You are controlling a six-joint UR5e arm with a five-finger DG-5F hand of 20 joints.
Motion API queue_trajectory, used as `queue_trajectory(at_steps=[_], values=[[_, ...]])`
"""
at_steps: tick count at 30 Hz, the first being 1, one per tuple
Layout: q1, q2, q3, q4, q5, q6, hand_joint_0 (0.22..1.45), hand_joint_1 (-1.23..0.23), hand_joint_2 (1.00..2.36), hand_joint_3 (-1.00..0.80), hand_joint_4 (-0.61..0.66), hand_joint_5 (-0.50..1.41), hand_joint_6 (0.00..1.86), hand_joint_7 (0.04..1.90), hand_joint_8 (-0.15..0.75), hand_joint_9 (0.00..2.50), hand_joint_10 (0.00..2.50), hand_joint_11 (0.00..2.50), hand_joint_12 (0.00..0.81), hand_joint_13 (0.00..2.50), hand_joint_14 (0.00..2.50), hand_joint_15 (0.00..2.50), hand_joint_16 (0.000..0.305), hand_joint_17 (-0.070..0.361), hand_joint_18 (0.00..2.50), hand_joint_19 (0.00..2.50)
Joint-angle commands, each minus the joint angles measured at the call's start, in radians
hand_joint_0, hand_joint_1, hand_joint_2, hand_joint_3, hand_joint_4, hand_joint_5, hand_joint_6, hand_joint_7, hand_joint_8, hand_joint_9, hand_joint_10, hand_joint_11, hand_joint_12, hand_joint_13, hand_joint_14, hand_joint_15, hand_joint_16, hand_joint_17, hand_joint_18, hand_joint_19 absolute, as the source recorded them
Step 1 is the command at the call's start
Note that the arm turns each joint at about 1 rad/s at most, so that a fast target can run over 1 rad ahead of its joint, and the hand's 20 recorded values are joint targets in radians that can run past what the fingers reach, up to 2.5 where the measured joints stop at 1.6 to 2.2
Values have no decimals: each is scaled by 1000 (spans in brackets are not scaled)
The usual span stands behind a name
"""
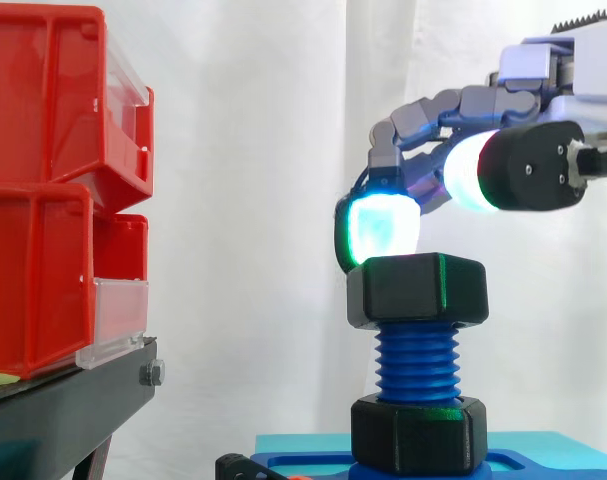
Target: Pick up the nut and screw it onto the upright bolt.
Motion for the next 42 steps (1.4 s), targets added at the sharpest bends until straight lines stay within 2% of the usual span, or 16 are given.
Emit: queue_trajectory(at_steps=[1, 4, 7, 10, 16, 22, 28, 35, 42], values=[[2, 8, 4, -6, 0, -1, 448, -284, 1000, -500, 203, -144, 607, 1114, 261, 506, 0, 0, 302, 582, 0, 0, 34, 77, 290, 0], [2, 8, 19, -13, 1, -3, 449, -282, 1000, -500, 213, -143, 612, 1086, 260, 507, 0, 0, 302, 582, 0, 0, 34, 77, 289, 0], [0, 8, 34, -22, 0, -10, 448, -270, 1000, -500, 226, -129, 501, 1178, 259, 506, 0, 0, 303, 581, 0, 0, 34, 77, 285, 0], [2, 8, 47, -16, -2, -13, 450, -255, 1000, -500, 232, -142, 502, 1023, 254, 505, 0, 0, 300, 574, 0, 0, 34, 78, 280, 0], [11, -3, 47, 28, -17, -12, 457, -200, 1000, -500, 152, -153, 502, 777, 235, 513, 0, 0, 291, 560, 0, 0, 34, 78, 269, 0], [23, -6, 47, 33, -19, -10, 464, -164, 1000, -500, 125, -155, 501, 619, 210, 522, 0, 0, 275, 546, 0, 0, 34, 77, 260, 0], [31, -14, 45, 28, -19, -7, 471, -141, 1000, -500, 120, -155, 501, 593, 201, 521, 0, 0, 269, 536, 0, 0, 34, 76, 249, 0], [32, -27, 44, 25, -20, 5, 474, -137, 1000, -500, 120, -156, 501, 586, 195, 504, 0, 0, 266, 530, 0, 0, 33, 75, 240, 0], [32, -29, 44, 19, -46, 3, 478, -138, 1000, -500, 116, -156, 501, 589, 195, 500, 0, 0, 266, 529, 0, 0, 32, 73, 235, 0]])
